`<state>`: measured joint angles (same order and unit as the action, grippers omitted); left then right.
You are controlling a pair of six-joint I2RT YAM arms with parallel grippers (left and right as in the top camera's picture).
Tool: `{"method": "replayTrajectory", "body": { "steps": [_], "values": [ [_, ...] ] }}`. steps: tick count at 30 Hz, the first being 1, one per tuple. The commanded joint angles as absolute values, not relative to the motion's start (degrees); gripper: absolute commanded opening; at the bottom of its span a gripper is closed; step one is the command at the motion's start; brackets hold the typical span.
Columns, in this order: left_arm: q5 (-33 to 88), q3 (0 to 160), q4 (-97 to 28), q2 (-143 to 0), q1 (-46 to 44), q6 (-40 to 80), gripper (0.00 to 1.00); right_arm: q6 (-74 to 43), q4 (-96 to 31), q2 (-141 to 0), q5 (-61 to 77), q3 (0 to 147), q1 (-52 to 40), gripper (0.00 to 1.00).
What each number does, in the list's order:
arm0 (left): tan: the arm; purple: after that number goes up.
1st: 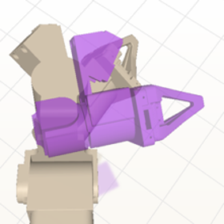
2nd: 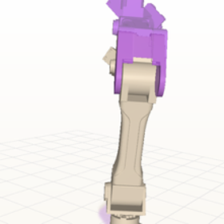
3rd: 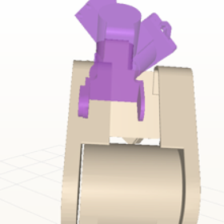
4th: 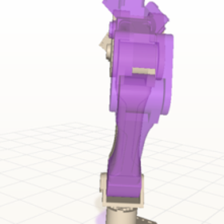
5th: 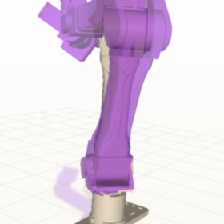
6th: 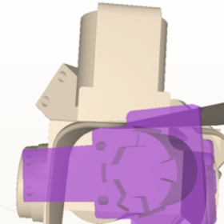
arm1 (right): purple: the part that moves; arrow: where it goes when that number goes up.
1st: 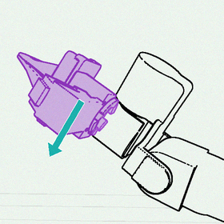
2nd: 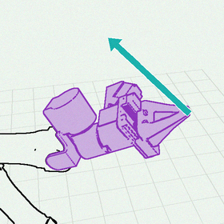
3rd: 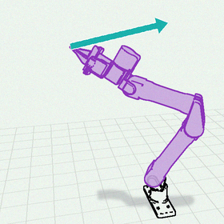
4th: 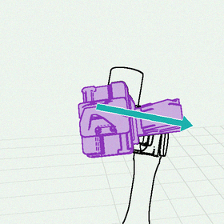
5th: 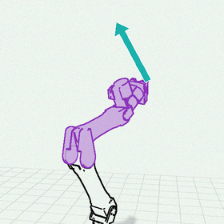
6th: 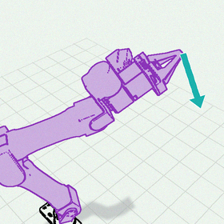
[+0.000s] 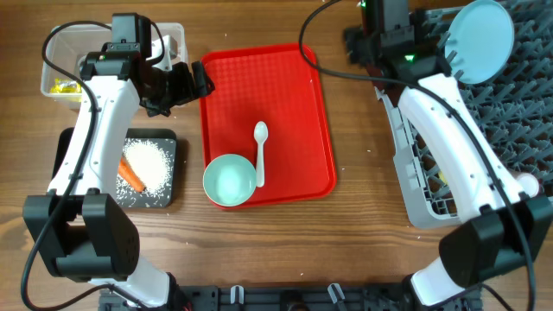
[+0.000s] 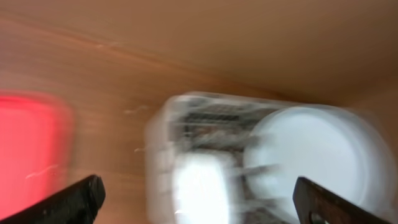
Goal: Sort waste into correct bins and load items into the dishwasher rack
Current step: 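Reach the right gripper to the green bowl and grasp it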
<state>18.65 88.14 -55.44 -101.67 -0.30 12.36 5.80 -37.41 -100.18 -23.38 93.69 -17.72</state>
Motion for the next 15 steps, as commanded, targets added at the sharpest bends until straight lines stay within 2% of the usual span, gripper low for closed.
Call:
{"method": "replayTrajectory", "body": {
  "steps": [1,4,8,11,15],
  "values": [
    [18.33,89.03,-55.35,-100.4,-0.1,12.45,1.0,-8.14,-45.1,-99.7,8.32,93.69,-18.15,1.0],
    [18.33,89.03,-55.35,-100.4,-0.1,12.45,1.0,-13.8,-45.3,-99.98,15.79,91.42,-18.37,1.0],
    [18.33,89.03,-55.35,-100.4,-0.1,12.45,1.0,-17.43,-44.71,-100.01,15.77,88.05,-22.57,1.0],
    [18.35,89.03,-55.35,-100.4,-0.1,12.45,1.0,-24.21,-38.92,-101.3,15.64,80.6,-26.87,1.0],
    [18.33,89.03,-55.35,-100.4,-0.1,12.47,1.0,-24.82,-36.69,-101.82,18.06,78.41,-30.52,0.99]
  ]
}}
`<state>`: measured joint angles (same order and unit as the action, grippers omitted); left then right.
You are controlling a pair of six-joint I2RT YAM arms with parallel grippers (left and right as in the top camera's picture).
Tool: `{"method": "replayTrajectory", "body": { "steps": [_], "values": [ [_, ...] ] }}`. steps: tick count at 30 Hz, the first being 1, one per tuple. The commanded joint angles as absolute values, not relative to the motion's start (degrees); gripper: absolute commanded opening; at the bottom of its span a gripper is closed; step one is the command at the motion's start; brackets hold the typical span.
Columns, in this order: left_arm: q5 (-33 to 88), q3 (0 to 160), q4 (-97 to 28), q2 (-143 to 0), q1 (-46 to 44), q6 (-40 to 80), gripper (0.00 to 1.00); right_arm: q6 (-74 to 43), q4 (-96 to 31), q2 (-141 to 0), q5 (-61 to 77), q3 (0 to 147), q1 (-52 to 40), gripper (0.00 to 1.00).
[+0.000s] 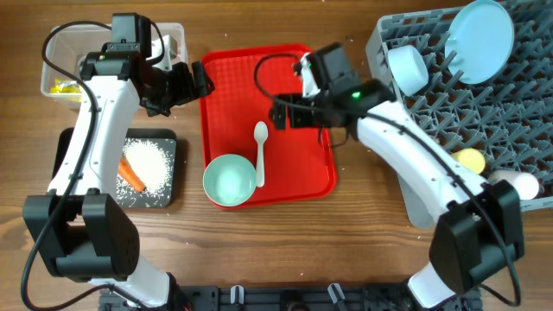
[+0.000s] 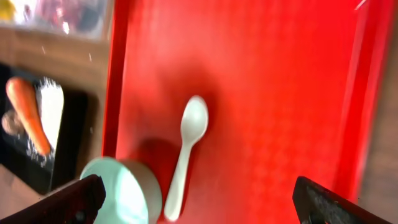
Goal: Sort waste into correct bins and load items into the dishwasher rack
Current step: 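Reach the right gripper to the green bowl and grasp it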
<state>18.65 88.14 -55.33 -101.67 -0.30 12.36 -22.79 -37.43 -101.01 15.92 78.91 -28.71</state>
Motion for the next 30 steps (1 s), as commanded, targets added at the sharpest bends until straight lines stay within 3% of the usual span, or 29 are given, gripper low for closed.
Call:
{"method": "replayTrajectory", "body": {
  "steps": [1,6,16,20,25,30],
  "values": [
    [18.35,89.03,-55.35,-100.4,-0.1,12.45,1.0,-27.09,-36.69,-101.82,17.74,78.28,-32.18,0.98],
    [18.33,89.03,-55.35,-100.4,-0.1,12.47,1.0,-34.57,-35.48,-101.82,16.62,76.69,-34.94,0.98],
    [17.67,89.03,-52.1,-100.51,-0.14,12.38,1.0,-34.7,-33.87,-101.82,17.89,75.24,-38.46,0.98],
    [-0.1,89.03,-50.26,-100.53,0.21,12.29,1.0,-34.68,-32.71,-101.82,17.69,75.24,-38.79,0.98],
    [-2.39,89.03,-50.17,-100.62,6.79,14.2,1.0,-34.68,-32.56,-101.82,18.02,75.24,-38.79,0.98],
    [2.79,89.03,-50.41,-100.62,17.08,15.7,1.0,-34.65,-31.31,-102.83,18.06,75.24,-40.42,0.98]
  ]
}}
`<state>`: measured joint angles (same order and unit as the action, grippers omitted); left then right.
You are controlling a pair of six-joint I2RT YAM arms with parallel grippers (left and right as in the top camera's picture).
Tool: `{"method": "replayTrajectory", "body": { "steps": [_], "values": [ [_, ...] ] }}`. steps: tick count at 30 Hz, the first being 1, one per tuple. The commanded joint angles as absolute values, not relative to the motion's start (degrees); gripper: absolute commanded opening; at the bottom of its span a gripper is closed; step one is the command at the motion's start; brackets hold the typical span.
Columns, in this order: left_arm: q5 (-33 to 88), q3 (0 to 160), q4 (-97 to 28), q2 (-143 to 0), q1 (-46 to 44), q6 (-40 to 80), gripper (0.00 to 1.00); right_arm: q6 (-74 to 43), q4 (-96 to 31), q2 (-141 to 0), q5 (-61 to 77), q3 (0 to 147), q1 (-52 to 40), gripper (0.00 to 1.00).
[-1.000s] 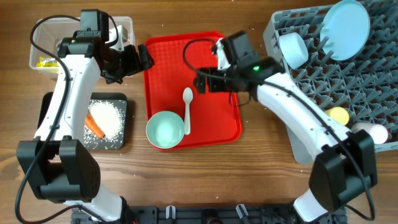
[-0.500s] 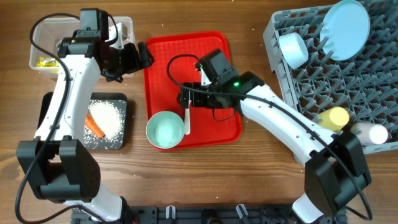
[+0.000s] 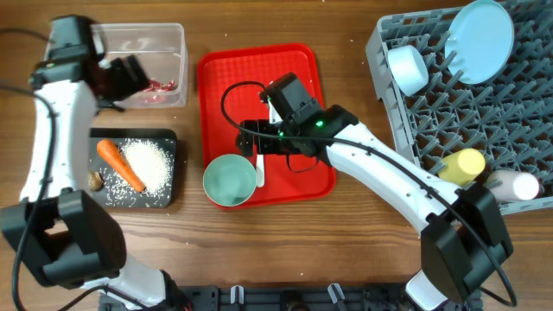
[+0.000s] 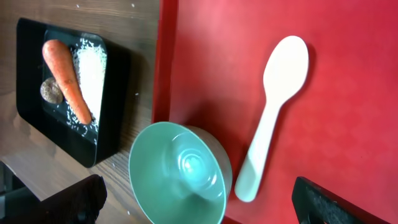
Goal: Sort waste into correct bins and load items into the dishwasher rack
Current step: 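Reach the right gripper to the green bowl and grasp it, then carry the green bowl with the right gripper and set it in the rack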
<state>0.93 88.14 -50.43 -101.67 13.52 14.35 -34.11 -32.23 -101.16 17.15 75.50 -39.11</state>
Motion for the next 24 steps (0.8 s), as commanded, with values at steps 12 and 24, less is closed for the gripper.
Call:
{"method": "replayTrajectory", "body": {
  "steps": [12,24],
  "values": [
    [2.74,89.03,-50.39,-100.62,18.76,15.68,1.0,-37.32,-30.65,-109.08,13.04,75.24,-45.69,0.83],
    [2.74,89.03,-50.39,-100.62,18.76,15.68,1.0,-37.74,-31.31,-111.07,11.9,75.24,-45.76,0.25]
  ]
}}
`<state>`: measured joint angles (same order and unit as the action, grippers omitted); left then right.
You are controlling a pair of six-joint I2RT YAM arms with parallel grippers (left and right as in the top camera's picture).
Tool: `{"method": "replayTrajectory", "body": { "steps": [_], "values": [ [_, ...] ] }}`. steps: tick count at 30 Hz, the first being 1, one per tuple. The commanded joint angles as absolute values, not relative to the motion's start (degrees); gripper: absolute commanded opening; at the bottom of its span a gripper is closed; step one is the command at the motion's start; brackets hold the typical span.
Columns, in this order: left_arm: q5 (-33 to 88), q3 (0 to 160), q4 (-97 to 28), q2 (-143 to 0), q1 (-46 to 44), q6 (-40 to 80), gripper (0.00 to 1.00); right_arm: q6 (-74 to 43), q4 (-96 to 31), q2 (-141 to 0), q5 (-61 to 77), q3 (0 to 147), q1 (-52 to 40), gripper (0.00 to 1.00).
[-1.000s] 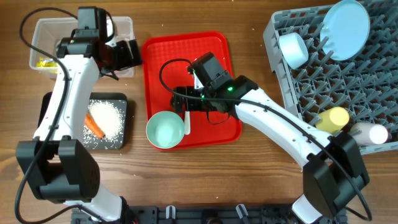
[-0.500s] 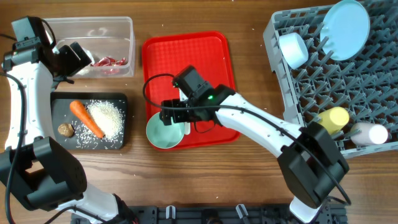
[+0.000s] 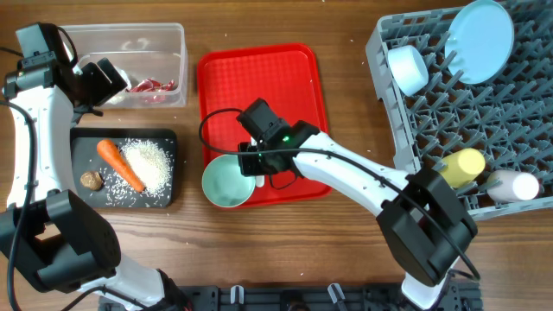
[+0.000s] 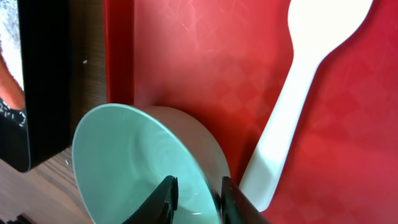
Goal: Sort waste into correct bins and load items into the dishwasher rack
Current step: 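Carry the green bowl with the right gripper and set it in the rack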
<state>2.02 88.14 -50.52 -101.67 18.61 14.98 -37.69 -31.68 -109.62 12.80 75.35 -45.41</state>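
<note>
A pale teal bowl [image 3: 223,183] sits at the front left corner of the red tray [image 3: 294,86]. My right gripper [image 3: 245,171] is at the bowl's right rim. In the right wrist view the bowl [image 4: 137,162] fills the lower left, and the gripper [image 4: 198,190] is shut on its rim, one finger inside and one outside. A white spoon [image 4: 298,106] lies on the tray just right of the bowl. My left gripper [image 3: 104,79] hangs at the left end of the clear bin [image 3: 160,43]; its jaws are too small to read.
A black tray [image 3: 164,142] at the left holds a carrot [image 3: 119,164], rice and a small brown lump. The grey dish rack [image 3: 518,121] at the right holds a white cup [image 3: 406,67], a light blue plate [image 3: 479,39], a yellow bottle [image 3: 462,164] and a white bottle [image 3: 514,184].
My right gripper, then wide open above the bowl and spoon, is now down at the bowl and shut on its rim. My left gripper has shifted a little further left.
My right gripper was open over the dish rack, with the left one between bin and red tray. Then the right one was over the red tray near the spoon, then open above the bowl while the left stood by the bin. Now it grips the bowl's rim.
</note>
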Motion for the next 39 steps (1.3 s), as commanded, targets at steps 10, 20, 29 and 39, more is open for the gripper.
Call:
{"method": "replayTrajectory", "body": {
  "steps": [10,20,29,39],
  "values": [
    [2.74,89.03,-50.39,-100.62,18.76,15.68,1.0,-37.69,-30.55,-112.31,13.61,75.24,-45.74,0.08],
    [2.74,89.03,-50.39,-100.62,18.76,15.68,1.0,-32.01,-31.48,-105.6,10.98,76.14,-43.05,0.04],
    [2.74,89.03,-50.39,-100.62,18.76,15.68,1.0,-20.25,-35.14,-88.4,0.08,76.14,-29.87,0.04],
    [2.74,89.03,-50.39,-100.62,18.76,15.68,1.0,-3.27,-37.36,-86.37,-42.78,76.14,-18.31,0.04]
  ]
}}
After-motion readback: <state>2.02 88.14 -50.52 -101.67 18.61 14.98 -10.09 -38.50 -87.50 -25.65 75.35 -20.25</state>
